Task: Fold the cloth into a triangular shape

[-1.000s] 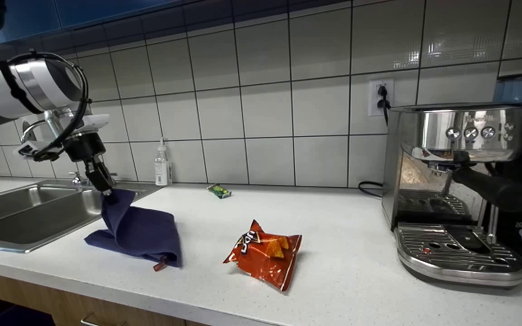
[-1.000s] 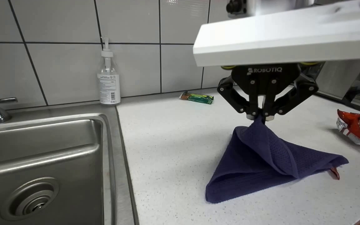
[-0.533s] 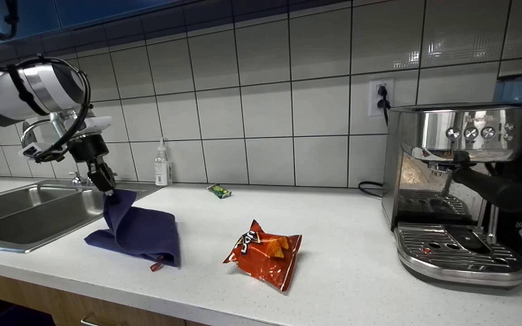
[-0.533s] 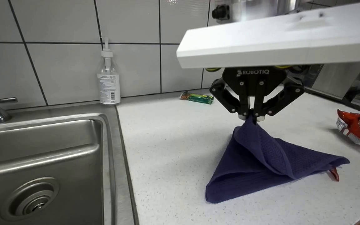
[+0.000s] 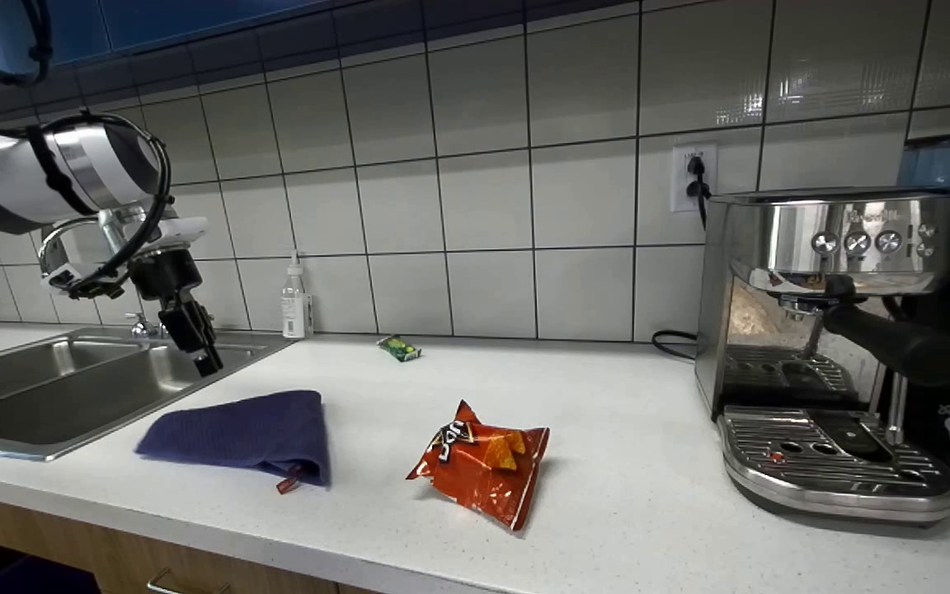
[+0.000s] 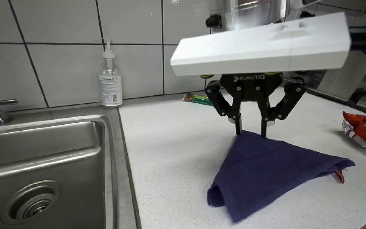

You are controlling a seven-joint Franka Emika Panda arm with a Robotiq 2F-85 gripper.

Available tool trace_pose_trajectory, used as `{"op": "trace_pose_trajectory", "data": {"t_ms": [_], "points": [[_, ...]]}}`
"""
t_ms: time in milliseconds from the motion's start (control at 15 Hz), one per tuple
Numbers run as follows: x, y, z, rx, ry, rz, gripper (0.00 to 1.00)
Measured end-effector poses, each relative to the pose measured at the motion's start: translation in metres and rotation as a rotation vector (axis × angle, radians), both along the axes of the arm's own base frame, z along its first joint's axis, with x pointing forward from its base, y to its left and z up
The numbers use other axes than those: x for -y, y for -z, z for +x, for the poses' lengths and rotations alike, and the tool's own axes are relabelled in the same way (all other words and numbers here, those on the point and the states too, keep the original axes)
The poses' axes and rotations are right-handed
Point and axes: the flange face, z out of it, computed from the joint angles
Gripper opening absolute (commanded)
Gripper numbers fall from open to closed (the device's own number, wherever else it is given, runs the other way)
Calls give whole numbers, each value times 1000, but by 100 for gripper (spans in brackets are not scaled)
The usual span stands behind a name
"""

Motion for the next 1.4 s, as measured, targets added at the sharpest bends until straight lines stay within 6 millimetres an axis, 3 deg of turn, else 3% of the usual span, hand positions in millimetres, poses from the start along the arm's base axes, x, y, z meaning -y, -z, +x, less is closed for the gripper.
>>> {"op": "trace_pose_trajectory", "data": {"t_ms": [267,733,1400], "points": [[-2,0,1,-8,2,-7,100],[1,0,2,-13,10,-12,100],[28,-3,10,-33,12,-8,100]]}}
